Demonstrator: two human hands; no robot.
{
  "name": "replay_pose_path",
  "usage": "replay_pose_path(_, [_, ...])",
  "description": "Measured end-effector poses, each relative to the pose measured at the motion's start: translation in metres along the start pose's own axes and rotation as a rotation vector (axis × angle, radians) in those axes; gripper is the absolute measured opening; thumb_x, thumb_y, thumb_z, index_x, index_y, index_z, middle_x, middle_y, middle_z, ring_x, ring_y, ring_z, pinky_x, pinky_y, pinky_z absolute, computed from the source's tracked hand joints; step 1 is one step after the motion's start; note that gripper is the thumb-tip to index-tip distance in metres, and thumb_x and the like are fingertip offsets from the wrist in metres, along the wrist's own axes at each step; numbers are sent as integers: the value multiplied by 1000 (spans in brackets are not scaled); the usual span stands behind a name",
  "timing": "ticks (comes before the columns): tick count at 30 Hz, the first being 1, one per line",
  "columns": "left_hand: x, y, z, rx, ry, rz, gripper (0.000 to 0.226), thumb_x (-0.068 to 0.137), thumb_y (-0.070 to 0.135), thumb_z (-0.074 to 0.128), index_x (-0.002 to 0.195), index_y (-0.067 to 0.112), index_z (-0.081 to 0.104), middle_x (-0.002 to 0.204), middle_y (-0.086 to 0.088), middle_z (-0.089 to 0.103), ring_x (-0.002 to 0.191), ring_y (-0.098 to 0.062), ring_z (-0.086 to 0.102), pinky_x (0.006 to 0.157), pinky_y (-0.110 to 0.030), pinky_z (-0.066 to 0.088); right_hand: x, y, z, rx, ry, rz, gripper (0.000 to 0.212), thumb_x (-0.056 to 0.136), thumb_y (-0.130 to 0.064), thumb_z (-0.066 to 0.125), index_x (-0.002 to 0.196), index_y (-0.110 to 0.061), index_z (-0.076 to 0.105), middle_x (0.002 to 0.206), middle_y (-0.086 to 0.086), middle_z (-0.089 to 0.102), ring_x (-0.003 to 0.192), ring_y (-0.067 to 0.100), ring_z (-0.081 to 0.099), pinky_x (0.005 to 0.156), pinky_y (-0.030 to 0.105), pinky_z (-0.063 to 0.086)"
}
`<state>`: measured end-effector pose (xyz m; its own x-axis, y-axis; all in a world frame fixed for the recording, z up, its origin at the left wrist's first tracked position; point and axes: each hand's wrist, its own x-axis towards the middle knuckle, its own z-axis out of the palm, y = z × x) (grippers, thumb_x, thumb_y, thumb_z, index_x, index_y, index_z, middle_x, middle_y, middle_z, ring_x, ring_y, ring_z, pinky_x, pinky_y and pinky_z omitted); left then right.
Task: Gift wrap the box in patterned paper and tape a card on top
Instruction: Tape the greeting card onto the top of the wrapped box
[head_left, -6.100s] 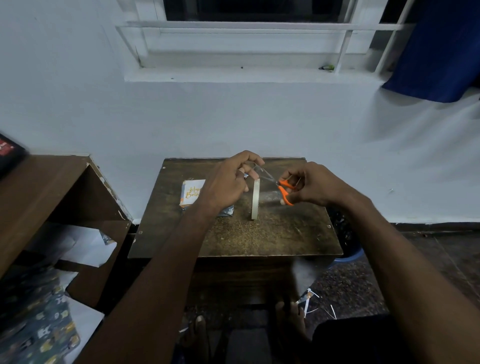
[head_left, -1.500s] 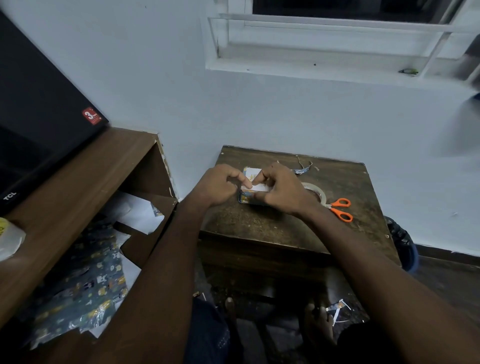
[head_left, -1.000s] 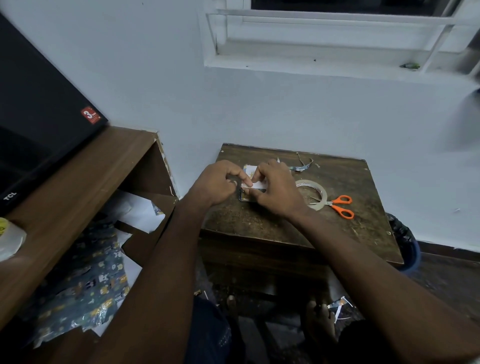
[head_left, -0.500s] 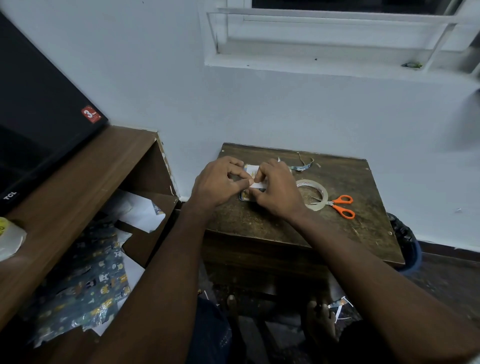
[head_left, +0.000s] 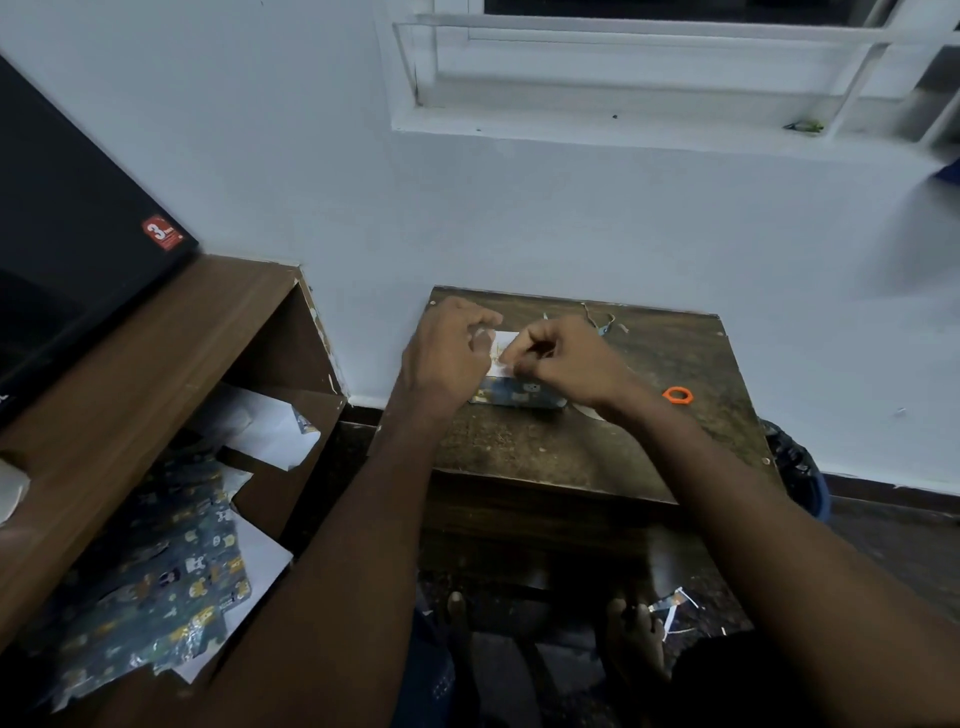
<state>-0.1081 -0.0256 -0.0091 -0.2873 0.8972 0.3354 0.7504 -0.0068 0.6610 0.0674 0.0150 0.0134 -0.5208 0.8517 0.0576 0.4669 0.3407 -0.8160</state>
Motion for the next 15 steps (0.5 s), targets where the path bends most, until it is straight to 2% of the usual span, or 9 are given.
replay_pose_path(3, [-1,15,4,-13,-78,65,22,97,16,72,112,31,79,115,13,71,93,-5,60,80,-29,54,-6,4,-20,81,77,29,25,88,11,65,91,-7,82,88,4,81,84,16,76,79,30,61])
replay_pose_path(5, [-2,20,11,-42,-130,93,22,95,14,73,110,29,80,112,10,73,89,-8,61,83,-37,58,-7,10,-33,-100,129,29,29,84,10,65,89,-12,82,87,-1,80,81,11,74,76,27,60])
replay_pose_path(8, [-3,22,21,-60,-164,102,21,93,14,74,107,29,81,109,10,75,86,-8,61,81,-43,61,-11,26,-52,-458,7,92,21,78,-2,70,86,-21,75,94,-3,75,92,15,67,81,29,48])
replay_pose_path(10, [-2,26,24,-60,-167,106,20,93,15,74,105,29,81,108,11,75,87,-9,64,81,-42,61,-16,37,-56,-617,-106,156,15,72,-24,72,84,-30,66,102,-2,66,108,25,59,92,34,42])
replay_pose_path(11, [-2,29,25,-60,-165,107,19,94,16,75,105,30,81,108,11,75,88,-9,64,81,-41,61,-19,41,-55,-688,-156,202,20,66,-32,70,84,-32,62,104,-2,59,114,28,53,96,38,42])
replay_pose_path(13, [0,35,29,-67,-149,111,17,95,19,75,106,31,81,109,11,75,87,-7,63,81,-37,60,-21,51,-52,-799,-208,228,24,69,-35,74,91,-33,64,109,-1,50,119,30,44,97,42,44])
replay_pose_path(15, [0,42,32,-81,-134,115,18,95,20,75,105,33,81,109,13,75,83,-2,60,81,-34,58,-23,57,-49,-838,-192,191,22,80,-33,78,99,-26,72,115,2,52,119,29,40,94,40,44])
